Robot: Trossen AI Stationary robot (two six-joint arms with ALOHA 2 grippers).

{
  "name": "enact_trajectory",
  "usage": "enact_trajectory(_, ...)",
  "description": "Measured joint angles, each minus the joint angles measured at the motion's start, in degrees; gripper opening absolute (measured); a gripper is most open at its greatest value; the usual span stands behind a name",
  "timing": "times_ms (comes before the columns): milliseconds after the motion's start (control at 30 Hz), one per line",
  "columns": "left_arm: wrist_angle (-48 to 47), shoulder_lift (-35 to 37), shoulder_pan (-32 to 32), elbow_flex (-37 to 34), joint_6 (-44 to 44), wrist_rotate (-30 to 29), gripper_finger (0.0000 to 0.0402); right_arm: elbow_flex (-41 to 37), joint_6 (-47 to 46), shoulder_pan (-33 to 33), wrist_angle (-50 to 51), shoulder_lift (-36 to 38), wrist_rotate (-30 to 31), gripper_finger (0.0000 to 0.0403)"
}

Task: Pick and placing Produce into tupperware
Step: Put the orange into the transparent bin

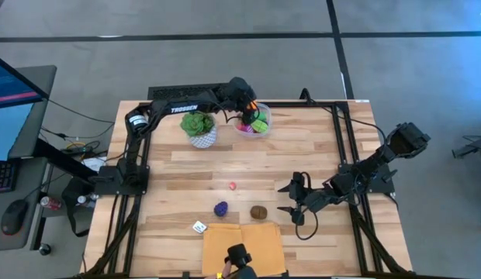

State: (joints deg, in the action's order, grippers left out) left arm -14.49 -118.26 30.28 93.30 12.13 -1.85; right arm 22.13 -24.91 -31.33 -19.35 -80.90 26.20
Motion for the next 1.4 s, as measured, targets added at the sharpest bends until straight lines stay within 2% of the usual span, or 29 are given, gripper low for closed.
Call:
enact_trajectory(633,-8.12,-1.88,-0.04,-0.07,-3.57,7.19,0.0247,0.00,-0.13,0.00,-0.20,0.00,-0.22,0.0336)
enact_trajectory(933,-6.86,-4.95,-0.07,1.34,-0.73,4.01,0.0247,-0.02,-0.17,-0.13,0.12,0.00,-0.48,0.0336)
enact_trajectory(1100,-11.44,-4.72,0.17,6.43,-0.37,4.20,0.0247,-0.02,-0.14,-0.03,0.28,0.00,-0.52,0.0336)
enact_trajectory(1400,-17.84,-4.66,0.15,8.14,0.10,4.22,0.0247,-0.02,-0.17,-0.02,0.48,0.00,-0.57,0.0336)
